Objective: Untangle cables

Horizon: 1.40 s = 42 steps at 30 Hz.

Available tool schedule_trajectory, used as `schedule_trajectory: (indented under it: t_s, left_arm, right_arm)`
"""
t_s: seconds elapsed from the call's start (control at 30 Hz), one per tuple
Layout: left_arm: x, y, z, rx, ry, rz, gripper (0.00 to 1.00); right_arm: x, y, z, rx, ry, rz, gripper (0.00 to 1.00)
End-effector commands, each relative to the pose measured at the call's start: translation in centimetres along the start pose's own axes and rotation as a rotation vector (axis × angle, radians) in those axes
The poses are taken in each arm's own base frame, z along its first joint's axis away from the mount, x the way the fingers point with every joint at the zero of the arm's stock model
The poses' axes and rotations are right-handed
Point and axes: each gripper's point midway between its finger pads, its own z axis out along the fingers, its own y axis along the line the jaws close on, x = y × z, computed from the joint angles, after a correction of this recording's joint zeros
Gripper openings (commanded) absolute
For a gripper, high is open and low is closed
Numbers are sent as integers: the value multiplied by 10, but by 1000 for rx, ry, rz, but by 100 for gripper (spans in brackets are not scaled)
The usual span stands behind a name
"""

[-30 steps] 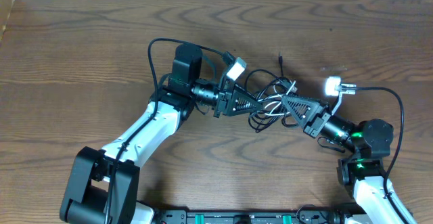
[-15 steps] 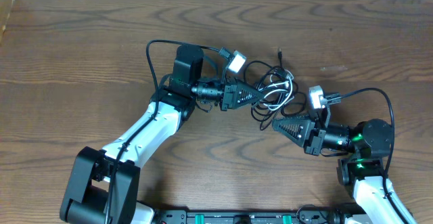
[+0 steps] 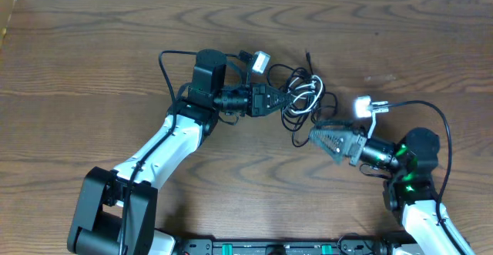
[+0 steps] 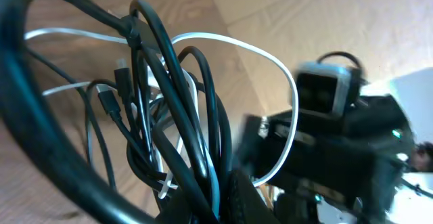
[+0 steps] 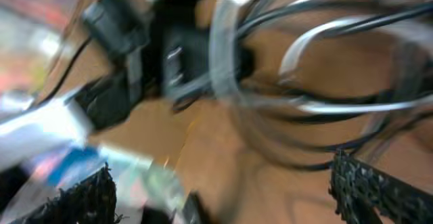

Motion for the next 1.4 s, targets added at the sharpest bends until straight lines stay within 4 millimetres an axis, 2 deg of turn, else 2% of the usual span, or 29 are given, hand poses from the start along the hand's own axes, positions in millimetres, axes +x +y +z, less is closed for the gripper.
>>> schedule_trajectory:
  t_s: [0.0, 0.17, 0.5, 0.6, 0.67, 0.73, 0.77, 0.9, 1.03, 1.07, 1.13, 1.17, 1.23, 1.37]
  left_arm:
    - [7, -14, -1, 56, 36, 9, 8]
    - [14, -20, 6, 69, 59, 15, 8]
    - [30, -30, 29, 65, 100, 35, 8]
    - [33, -31, 35, 52, 102, 44, 8]
    - [36, -30, 40, 37, 102, 49, 8]
    - [38, -26, 42, 11, 102, 68, 8]
    - [40, -17, 42, -34, 100, 70, 7]
    - [39, 18, 33, -195, 66, -3, 8]
    - [21, 34, 13, -239, 4, -31, 8]
    - [12, 42, 2, -256, -27, -46, 8]
    - [-9, 63, -30, -300, -122, -137, 8]
    - [-15, 68, -40, -312, -151, -166, 8]
    - [-32, 87, -75, -350, -246, -240, 8]
    - [-48, 113, -130, -409, -374, -328, 8]
  right_arm:
    - [-26, -14, -1, 97, -146, -28, 99]
    - [-37, -13, -3, 106, -202, -45, 98]
    - [-37, -8, -1, 82, -202, 2, 80]
    - [-34, -5, 2, 73, -192, 2, 78]
    - [-32, -4, 3, 67, -184, 1, 67]
    - [-30, -2, 4, 59, -175, -2, 47]
    - [-27, 1, 5, 46, -157, -5, 31]
    - [-17, 7, 6, 8, -95, -12, 2]
    - [-4, 15, 7, -39, -22, -44, 1]
    - [0, 18, 7, -53, 0, -66, 1]
    - [3, 19, 6, -62, 16, -72, 1]
    - [3, 18, 6, -59, 17, -76, 1]
    - [5, 14, 6, -47, 25, -87, 1]
    - [14, -6, 6, 21, 48, -59, 1]
